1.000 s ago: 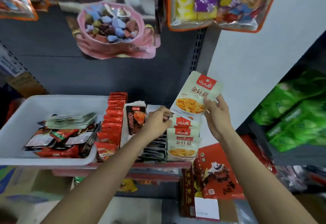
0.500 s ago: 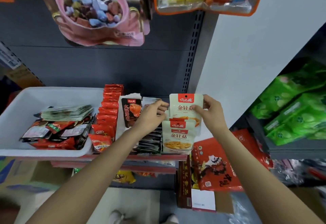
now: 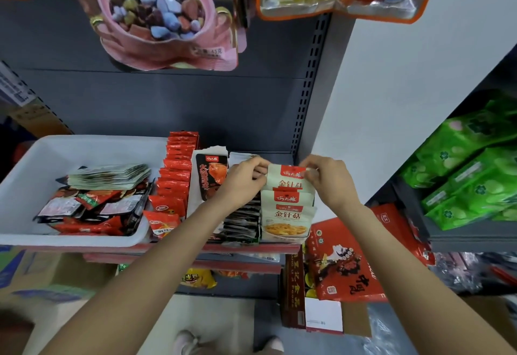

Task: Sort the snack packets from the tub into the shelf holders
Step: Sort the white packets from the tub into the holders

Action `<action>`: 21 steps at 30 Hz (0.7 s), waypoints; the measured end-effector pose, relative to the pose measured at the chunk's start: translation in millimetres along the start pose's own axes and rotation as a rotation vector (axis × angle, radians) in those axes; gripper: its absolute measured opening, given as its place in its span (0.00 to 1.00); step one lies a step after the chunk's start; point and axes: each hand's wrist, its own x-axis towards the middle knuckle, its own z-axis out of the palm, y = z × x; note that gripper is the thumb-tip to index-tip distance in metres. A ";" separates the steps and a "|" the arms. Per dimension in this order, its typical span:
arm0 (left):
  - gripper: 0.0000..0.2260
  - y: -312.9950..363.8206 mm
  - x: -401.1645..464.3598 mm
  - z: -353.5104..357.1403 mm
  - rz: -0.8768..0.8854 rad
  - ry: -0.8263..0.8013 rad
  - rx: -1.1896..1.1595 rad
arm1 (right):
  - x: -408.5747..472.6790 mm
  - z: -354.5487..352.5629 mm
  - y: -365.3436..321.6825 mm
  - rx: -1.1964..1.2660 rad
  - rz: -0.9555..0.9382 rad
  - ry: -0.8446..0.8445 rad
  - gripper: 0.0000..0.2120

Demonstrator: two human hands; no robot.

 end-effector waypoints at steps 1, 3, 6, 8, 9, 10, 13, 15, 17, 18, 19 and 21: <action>0.13 0.0 -0.2 0.2 0.007 -0.001 0.006 | -0.4 2.8 0.9 -0.064 0.007 -0.040 0.06; 0.13 -0.2 -1.3 -1.1 0.026 -0.005 0.004 | -0.9 7.5 3.0 -0.131 0.035 -0.092 0.05; 0.14 -2.4 -4.1 -8.3 0.042 0.029 -0.013 | 0.2 8.6 -5.4 -0.148 0.014 -0.057 0.06; 0.13 -8.5 -7.2 -19.2 0.050 0.105 -0.030 | 2.5 10.3 -21.8 -0.118 -0.063 0.002 0.07; 0.13 -13.0 -9.4 -26.7 0.051 0.152 -0.032 | 4.1 13.4 -33.2 -0.093 -0.096 0.019 0.08; 0.12 -18.4 -12.1 -35.5 0.051 0.199 -0.029 | 6.3 18.5 -45.8 -0.060 -0.119 0.016 0.08; 0.10 -41.3 -23.8 -67.8 0.039 0.324 -0.015 | 16.5 47.2 -86.4 0.049 -0.169 -0.063 0.08; 0.09 -63.9 -33.7 -92.2 0.017 0.407 0.007 | 21.9 73.8 -116.7 0.095 -0.177 -0.128 0.08; 0.08 -90.4 -42.7 -118.2 -0.007 0.484 0.057 | 25.9 102.8 -147.9 0.114 -0.179 -0.184 0.08; 0.09 -105.0 -47.1 -132.2 -0.030 0.505 0.087 | 27.6 117.1 -164.3 0.124 -0.183 -0.203 0.09; 0.09 -119.5 -51.8 -145.9 -0.060 0.515 0.112 | 29.0 130.7 -180.1 0.141 -0.193 -0.219 0.10; 0.09 -148.3 -60.5 -174.7 -0.133 0.512 0.150 | 33.6 157.2 -210.4 0.177 -0.227 -0.247 0.12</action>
